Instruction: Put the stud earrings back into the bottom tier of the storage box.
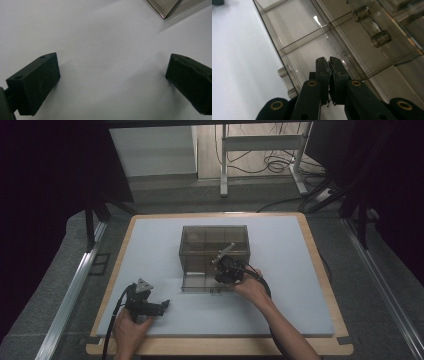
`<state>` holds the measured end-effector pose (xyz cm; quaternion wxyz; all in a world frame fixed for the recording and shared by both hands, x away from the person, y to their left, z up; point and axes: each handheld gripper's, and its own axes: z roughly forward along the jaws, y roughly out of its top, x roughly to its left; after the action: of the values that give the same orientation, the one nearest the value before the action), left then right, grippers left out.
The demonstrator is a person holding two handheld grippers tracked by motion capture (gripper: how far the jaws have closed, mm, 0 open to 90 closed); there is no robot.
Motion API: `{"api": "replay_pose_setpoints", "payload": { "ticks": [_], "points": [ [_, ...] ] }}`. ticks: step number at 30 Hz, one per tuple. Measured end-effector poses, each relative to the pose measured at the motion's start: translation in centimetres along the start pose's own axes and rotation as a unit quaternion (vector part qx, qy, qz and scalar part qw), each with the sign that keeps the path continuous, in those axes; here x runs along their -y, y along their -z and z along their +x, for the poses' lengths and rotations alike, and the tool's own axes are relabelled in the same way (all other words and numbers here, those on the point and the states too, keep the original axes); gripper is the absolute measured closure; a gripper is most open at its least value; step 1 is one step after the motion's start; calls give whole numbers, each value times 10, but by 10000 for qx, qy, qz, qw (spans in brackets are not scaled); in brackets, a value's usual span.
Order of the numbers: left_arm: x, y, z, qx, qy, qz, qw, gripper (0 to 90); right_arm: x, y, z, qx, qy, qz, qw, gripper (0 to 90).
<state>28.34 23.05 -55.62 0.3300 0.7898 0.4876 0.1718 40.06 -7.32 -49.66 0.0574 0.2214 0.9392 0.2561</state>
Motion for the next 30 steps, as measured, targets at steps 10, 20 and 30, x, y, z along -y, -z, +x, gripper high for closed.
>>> {"api": "replay_pose_setpoints", "payload": {
  "ticks": [10, 20, 30],
  "points": [
    [0, 0, 0, 2, 6, 1, 10000, 0, 3, -11, 0, -25, 18, 66, 10000, 838],
    [0, 0, 0, -1, -1, 1, 10000, 0, 2, -6, -1, -6, 1, -4, 10000, 801],
    [0, 0, 0, -2, -1, 0, 10000, 0, 3, 0, 0, -62, -31, -122, 9999, 774]
  ]
}}
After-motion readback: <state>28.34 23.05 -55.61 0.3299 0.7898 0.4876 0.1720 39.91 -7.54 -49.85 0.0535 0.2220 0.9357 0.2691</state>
